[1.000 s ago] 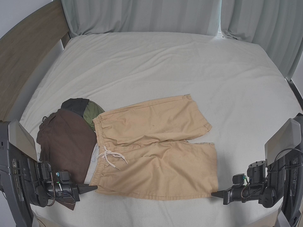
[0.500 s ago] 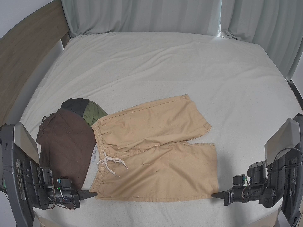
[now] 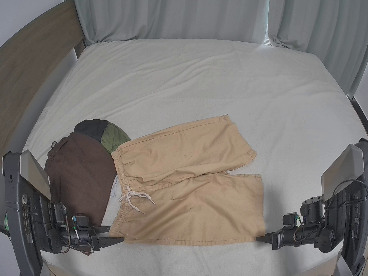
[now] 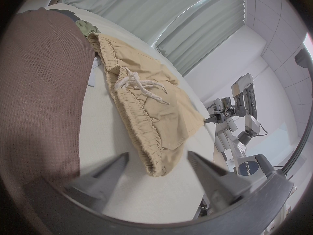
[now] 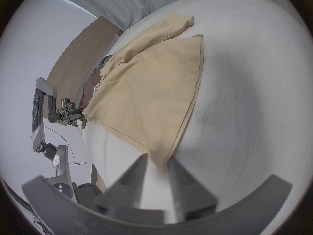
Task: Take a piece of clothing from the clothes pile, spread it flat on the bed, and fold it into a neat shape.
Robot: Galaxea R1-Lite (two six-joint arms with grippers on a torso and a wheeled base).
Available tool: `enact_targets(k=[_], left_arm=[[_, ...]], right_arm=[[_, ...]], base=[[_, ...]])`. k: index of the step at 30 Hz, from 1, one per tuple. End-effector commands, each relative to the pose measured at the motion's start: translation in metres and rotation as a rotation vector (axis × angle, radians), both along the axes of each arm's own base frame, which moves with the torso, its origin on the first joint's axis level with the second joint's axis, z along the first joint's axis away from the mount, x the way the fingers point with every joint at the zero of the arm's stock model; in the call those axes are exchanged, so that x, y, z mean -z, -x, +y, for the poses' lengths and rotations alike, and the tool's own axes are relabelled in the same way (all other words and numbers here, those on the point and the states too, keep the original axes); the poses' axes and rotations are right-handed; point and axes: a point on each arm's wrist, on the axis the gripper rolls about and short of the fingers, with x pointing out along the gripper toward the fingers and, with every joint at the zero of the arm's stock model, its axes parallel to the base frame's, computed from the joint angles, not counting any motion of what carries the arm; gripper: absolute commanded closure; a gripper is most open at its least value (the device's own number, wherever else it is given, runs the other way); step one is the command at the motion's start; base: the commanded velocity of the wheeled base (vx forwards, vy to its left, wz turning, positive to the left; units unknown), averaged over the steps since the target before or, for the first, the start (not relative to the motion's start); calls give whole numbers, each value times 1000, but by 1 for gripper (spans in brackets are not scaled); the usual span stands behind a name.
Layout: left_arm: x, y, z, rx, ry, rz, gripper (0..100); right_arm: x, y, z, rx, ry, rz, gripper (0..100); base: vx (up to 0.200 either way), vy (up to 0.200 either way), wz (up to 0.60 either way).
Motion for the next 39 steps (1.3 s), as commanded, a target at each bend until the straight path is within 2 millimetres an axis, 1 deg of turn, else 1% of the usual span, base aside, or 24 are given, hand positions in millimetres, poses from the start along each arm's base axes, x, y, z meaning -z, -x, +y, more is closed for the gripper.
enact_targets(k=[1, 10, 19, 20, 25, 32, 39], left_arm=[[0, -1, 0, 2, -1, -4, 0], [1, -6, -2, 13, -1, -21, 0], [1, -6, -2, 10, -1, -20, 0], [1, -6, -2, 10, -2, -22, 100], [1, -9, -2, 9, -2, -28, 100], [0, -8, -2, 11, 7, -22, 100], [-2, -10, -7, 13, 30, 8, 100]], right_arm=[[-1, 4, -1, -6, 2, 10, 0], [0, 4, -1, -27, -2, 5, 0], [0, 4, -1, -27, -2, 5, 0], [0, 3, -1, -27, -3, -1, 0], [1, 2, 0, -33, -4, -1, 0], [0, -4, 3, -55, -30, -24, 0], [1, -5, 4, -60, -30, -29, 0]], base=[[0, 0, 0], [0, 0, 0], [0, 0, 0], [0, 0, 0], [0, 0, 0], [0, 0, 0], [0, 0, 0]])
